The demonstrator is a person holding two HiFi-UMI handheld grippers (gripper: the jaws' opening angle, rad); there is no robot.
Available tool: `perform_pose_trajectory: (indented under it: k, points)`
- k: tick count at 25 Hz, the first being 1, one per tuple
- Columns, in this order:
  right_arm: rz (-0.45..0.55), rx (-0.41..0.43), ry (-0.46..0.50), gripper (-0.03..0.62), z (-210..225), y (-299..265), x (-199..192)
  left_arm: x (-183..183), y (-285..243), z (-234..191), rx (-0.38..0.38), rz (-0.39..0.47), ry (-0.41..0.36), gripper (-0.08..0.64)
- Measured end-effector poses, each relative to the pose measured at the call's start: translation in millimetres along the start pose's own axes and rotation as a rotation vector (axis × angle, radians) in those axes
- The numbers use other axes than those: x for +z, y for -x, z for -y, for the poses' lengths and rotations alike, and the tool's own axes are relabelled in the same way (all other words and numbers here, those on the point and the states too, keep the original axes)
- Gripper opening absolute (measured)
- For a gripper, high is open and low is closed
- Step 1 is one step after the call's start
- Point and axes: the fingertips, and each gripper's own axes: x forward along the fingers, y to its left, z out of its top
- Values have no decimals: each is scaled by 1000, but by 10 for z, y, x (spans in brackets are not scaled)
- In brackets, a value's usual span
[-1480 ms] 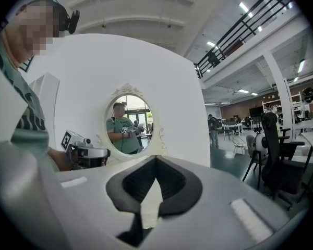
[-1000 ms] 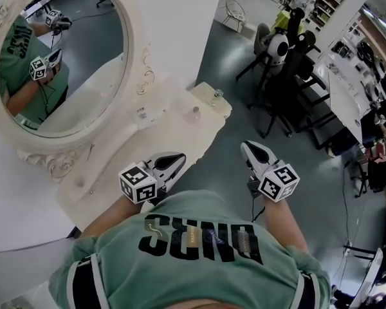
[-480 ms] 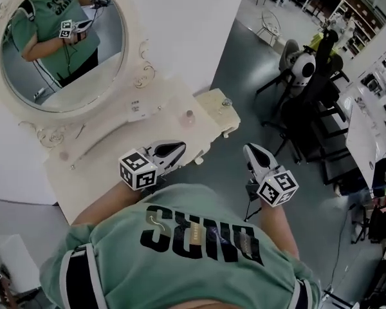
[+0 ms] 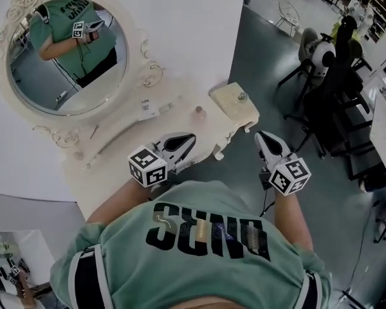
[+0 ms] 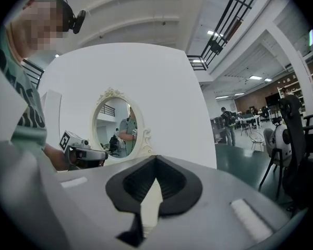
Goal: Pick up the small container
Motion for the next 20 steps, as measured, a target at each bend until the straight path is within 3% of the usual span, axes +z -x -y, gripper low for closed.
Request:
perform_pose_trajectory:
  k: [15, 17, 20]
  points:
    - [-25, -66, -14, 9, -194, -236, -42, 66, 58, -438, -46, -15, -34, 3]
    - [-33, -64, -12, 9, -179, -265, -42, 70, 29, -487, -39, -23, -38, 105]
    - [-38, -57, -10, 9, -149, -318, -25, 31, -21, -603, -3, -39, -48, 153]
